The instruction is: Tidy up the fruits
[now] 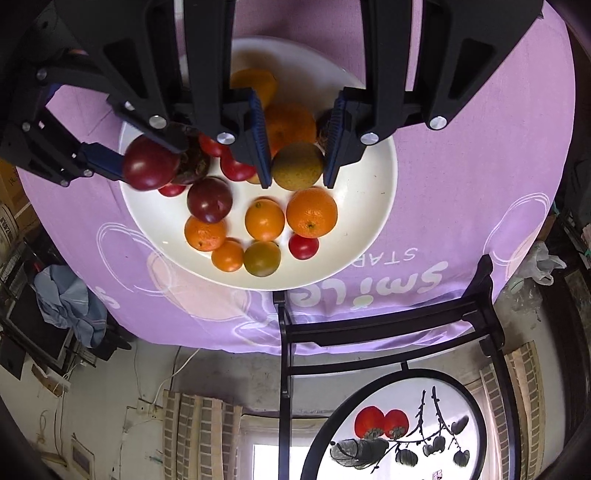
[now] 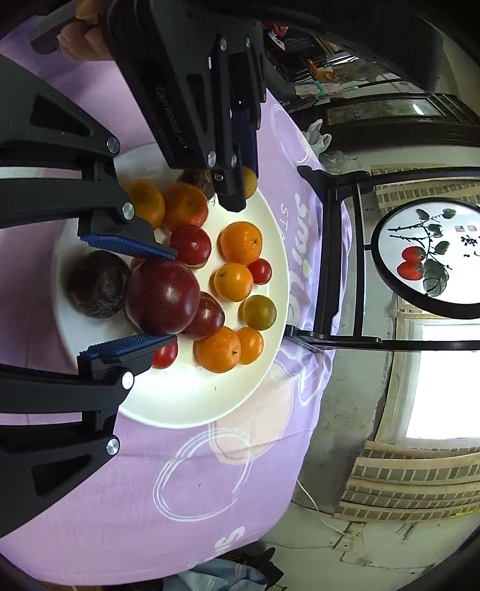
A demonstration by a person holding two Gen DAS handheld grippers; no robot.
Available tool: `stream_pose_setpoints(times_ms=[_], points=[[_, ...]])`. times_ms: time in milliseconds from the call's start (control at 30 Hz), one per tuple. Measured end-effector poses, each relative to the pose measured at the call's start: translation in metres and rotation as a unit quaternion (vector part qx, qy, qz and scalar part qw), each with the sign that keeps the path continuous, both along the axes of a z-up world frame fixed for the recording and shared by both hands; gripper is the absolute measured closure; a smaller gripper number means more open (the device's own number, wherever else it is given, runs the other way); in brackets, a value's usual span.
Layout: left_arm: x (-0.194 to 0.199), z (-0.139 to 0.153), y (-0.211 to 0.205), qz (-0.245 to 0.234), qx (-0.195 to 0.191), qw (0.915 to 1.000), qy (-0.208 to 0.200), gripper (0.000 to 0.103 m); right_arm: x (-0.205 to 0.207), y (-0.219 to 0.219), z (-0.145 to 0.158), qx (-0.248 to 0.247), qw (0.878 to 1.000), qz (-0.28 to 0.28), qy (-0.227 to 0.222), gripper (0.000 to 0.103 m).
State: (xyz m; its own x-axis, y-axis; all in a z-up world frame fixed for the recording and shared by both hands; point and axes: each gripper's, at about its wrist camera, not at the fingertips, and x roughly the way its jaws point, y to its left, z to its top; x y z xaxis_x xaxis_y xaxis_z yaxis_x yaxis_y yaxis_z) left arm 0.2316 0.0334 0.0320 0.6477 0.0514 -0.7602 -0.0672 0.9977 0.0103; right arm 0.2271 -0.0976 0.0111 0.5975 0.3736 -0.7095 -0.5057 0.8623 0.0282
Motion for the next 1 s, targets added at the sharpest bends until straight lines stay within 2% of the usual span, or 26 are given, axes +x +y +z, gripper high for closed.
stream_pose_setpoints(times_ms=[33,67,133,433,533,700,1000], points=[[0.000,0.000,0.001,0.010,0.002,0.9999,-0.002,0.035,0.000,-0.001,0.000,0.007,1.000,-0.002,-0.002,0.045],[-0.004,0.003,0.002,0.022,0.006,0.9996,-0.017,0.029,-0.002,-0.003,0.003,0.015,1.000,-0.005,-0.007,0.045],[-0.010,0.005,0.000,0.020,0.011,0.9993,-0.030,0.029,-0.005,-0.005,0.006,0.017,1.000,0.000,-0.009,0.045],[-0.048,0.003,-0.009,0.024,0.011,0.9993,-0.029,0.028,-0.038,-0.028,0.011,0.002,1.000,0.000,-0.006,0.044],[-0.065,0.002,-0.013,0.019,0.003,0.9995,-0.023,0.028,-0.051,-0.034,0.009,-0.004,1.000,-0.004,-0.005,0.033],[-0.097,0.003,-0.022,0.018,-0.003,0.9994,-0.030,0.023,-0.075,-0.047,0.007,-0.003,1.000,-0.009,0.006,0.032],[-0.138,-0.002,-0.033,0.015,-0.017,0.9994,-0.026,0.020,-0.113,-0.067,0.006,0.009,1.000,-0.021,0.014,0.029]])
